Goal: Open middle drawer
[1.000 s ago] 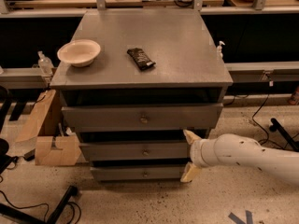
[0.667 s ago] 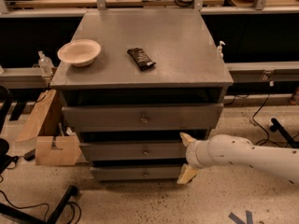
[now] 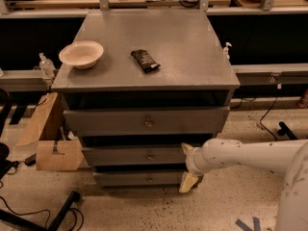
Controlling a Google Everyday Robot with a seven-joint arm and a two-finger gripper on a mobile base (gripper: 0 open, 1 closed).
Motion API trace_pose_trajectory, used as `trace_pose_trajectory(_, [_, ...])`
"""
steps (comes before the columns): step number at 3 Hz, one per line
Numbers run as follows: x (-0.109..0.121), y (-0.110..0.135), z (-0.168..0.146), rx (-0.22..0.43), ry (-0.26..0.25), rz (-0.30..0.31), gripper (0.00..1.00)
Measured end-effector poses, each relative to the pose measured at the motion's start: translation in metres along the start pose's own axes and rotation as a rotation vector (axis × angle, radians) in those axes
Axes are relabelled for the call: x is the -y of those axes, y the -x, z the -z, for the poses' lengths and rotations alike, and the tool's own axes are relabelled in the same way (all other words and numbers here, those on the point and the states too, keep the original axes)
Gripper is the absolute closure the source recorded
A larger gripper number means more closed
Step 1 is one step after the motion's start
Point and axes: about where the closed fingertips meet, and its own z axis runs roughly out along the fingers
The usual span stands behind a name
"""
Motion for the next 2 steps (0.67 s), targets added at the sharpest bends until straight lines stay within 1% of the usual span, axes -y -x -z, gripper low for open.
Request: trace_pose_trajectory(2, [0.023,-0.006,-0.038,-0.062,0.056,0.042,0.0])
